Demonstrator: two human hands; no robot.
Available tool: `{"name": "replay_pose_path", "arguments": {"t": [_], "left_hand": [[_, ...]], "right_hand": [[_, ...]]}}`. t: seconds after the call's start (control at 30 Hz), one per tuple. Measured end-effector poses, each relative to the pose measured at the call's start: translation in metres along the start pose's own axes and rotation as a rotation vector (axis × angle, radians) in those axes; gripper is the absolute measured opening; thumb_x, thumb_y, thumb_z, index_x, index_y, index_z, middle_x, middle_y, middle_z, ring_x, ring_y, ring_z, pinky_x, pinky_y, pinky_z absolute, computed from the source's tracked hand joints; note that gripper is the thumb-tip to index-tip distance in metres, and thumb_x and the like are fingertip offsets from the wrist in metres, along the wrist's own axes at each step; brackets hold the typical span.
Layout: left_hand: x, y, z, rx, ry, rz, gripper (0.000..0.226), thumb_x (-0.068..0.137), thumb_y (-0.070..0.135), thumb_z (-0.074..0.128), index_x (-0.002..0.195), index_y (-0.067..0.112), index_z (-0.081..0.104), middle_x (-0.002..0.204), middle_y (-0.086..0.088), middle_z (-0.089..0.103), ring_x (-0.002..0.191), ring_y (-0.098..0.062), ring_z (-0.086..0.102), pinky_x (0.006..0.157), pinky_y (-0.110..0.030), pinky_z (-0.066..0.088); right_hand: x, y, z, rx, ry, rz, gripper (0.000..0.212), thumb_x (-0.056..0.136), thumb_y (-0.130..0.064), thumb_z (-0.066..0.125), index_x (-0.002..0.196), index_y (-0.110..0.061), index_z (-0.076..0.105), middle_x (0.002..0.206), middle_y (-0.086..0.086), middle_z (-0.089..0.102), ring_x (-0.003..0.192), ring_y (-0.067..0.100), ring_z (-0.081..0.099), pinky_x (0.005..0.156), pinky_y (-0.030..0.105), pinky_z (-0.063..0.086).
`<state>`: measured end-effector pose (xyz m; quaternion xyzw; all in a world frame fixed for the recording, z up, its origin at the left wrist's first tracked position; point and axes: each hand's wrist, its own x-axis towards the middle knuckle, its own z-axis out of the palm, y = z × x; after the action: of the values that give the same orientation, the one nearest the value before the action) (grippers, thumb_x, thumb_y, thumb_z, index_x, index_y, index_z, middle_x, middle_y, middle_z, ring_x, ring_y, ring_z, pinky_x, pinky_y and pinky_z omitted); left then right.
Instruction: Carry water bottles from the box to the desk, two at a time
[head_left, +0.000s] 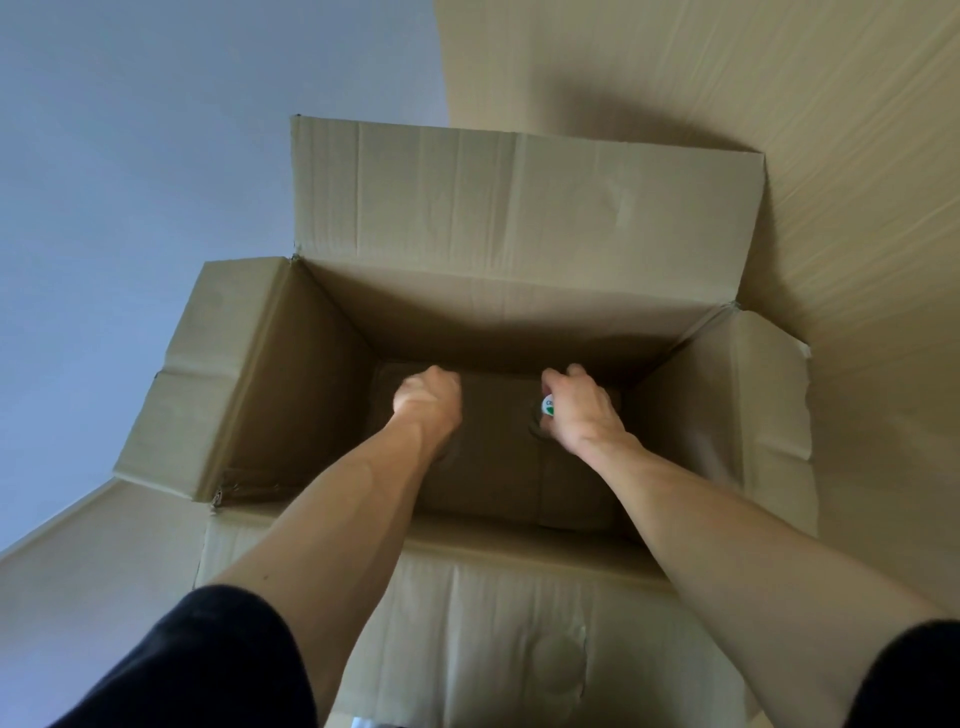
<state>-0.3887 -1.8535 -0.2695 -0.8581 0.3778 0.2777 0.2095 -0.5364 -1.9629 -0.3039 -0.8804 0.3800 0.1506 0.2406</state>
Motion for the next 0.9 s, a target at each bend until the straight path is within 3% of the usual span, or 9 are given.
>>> {"name": "replay_pose_path", "arguments": {"t": [0.33, 0.5, 0.7, 0.9], "left_hand": [[0.008, 0.042, 0.002, -0.020, 0.071, 0.242, 0.039, 0.094, 0.003, 0.059, 0.133, 0.006, 0.055, 0.129, -0.016, 0.056, 0.126, -0.034, 0.049, 0.097, -0.043, 0.051], [0.017, 0.033, 0.010, -0.125, 0.168, 0.317, 0.037, 0.092, 0.018, 0.067, 0.128, 0.017, 0.057, 0.121, -0.007, 0.056, 0.115, -0.028, 0.055, 0.088, -0.039, 0.052], [0.034, 0.022, 0.030, -0.284, 0.089, 0.330, 0.052, 0.083, 0.031, 0.079, 0.128, 0.021, 0.055, 0.122, -0.005, 0.055, 0.112, -0.026, 0.057, 0.085, -0.040, 0.052], [0.050, 0.005, 0.055, -0.421, -0.010, 0.346, 0.090, 0.069, 0.026, 0.090, 0.146, 0.023, 0.044, 0.139, -0.006, 0.058, 0.125, -0.029, 0.056, 0.100, -0.039, 0.049]], "right_hand": [[0.001, 0.010, 0.011, 0.079, 0.025, -0.056, 0.034, 0.085, -0.020, 0.076, 0.112, -0.019, 0.057, 0.114, 0.007, 0.053, 0.101, 0.031, 0.063, 0.079, 0.036, 0.054], [0.001, 0.017, 0.012, 0.123, 0.045, -0.080, 0.030, 0.085, -0.023, 0.075, 0.109, -0.020, 0.057, 0.111, 0.006, 0.052, 0.098, 0.029, 0.062, 0.074, 0.032, 0.050], [-0.001, 0.020, 0.017, 0.183, 0.045, -0.070, 0.035, 0.085, -0.025, 0.077, 0.114, -0.021, 0.058, 0.118, 0.004, 0.053, 0.103, 0.025, 0.061, 0.085, 0.035, 0.056], [0.007, 0.035, 0.025, 0.228, -0.015, -0.018, 0.056, 0.077, -0.022, 0.084, 0.126, -0.021, 0.057, 0.128, 0.003, 0.057, 0.118, 0.024, 0.058, 0.097, 0.035, 0.052]]}}
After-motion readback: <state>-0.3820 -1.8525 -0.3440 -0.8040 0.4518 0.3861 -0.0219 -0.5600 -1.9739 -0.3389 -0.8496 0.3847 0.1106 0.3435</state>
